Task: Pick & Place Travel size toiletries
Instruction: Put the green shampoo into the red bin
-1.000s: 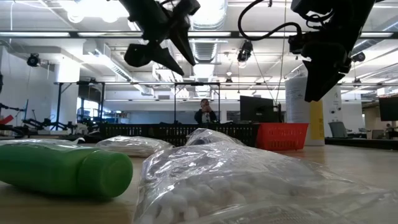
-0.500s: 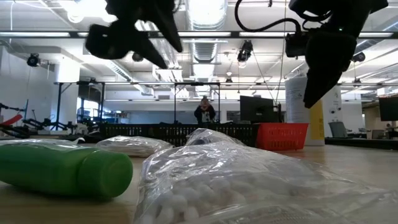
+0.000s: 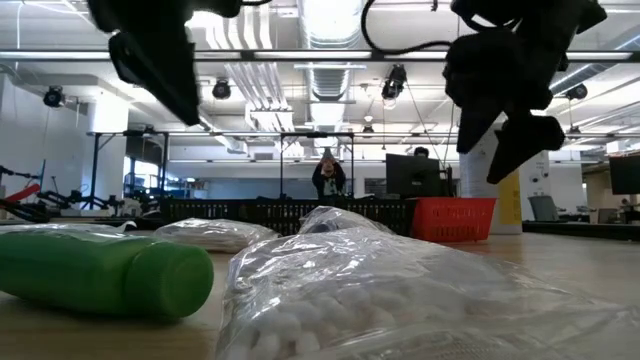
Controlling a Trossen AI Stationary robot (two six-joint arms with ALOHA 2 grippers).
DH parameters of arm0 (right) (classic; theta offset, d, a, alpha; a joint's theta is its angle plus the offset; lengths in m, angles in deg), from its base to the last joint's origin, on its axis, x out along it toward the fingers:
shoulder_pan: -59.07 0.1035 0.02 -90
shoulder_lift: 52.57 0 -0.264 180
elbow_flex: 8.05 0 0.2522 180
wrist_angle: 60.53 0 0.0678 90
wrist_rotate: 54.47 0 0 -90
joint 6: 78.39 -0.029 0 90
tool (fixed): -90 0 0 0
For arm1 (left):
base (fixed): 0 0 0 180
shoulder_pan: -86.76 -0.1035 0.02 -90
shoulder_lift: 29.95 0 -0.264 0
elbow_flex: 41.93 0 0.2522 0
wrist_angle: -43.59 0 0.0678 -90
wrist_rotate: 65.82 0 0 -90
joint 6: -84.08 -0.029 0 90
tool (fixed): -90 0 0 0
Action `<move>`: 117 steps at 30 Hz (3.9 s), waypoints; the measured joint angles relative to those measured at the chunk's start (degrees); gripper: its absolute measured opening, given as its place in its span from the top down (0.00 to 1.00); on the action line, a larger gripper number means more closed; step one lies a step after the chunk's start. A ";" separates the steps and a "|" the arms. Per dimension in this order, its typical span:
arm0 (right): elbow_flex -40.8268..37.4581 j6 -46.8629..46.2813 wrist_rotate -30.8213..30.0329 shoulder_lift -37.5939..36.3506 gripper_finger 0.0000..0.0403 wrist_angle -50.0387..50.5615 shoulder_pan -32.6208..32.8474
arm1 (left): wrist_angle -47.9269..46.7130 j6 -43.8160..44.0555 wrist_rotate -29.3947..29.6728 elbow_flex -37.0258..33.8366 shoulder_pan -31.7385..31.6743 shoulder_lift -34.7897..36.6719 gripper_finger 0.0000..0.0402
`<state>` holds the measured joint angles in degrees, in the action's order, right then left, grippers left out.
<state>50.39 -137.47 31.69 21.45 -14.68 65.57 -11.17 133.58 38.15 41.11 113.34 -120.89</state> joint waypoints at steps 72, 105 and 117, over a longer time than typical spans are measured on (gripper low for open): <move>1.06 -16.99 -0.43 1.40 0.10 -11.21 9.51 | 19.64 -21.07 4.61 -10.78 1.17 0.58 0.60; 1.84 -11.96 0.00 0.05 0.10 -28.20 -1.82 | 35.01 -44.11 6.31 -10.73 -18.18 4.72 0.60; 3.00 -12.49 0.44 2.26 0.10 -32.97 -2.25 | 38.70 -46.69 4.99 -10.73 -20.93 4.70 0.59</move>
<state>53.39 -149.96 32.13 23.70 -47.65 63.33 27.53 86.89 43.14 30.38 92.41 -116.19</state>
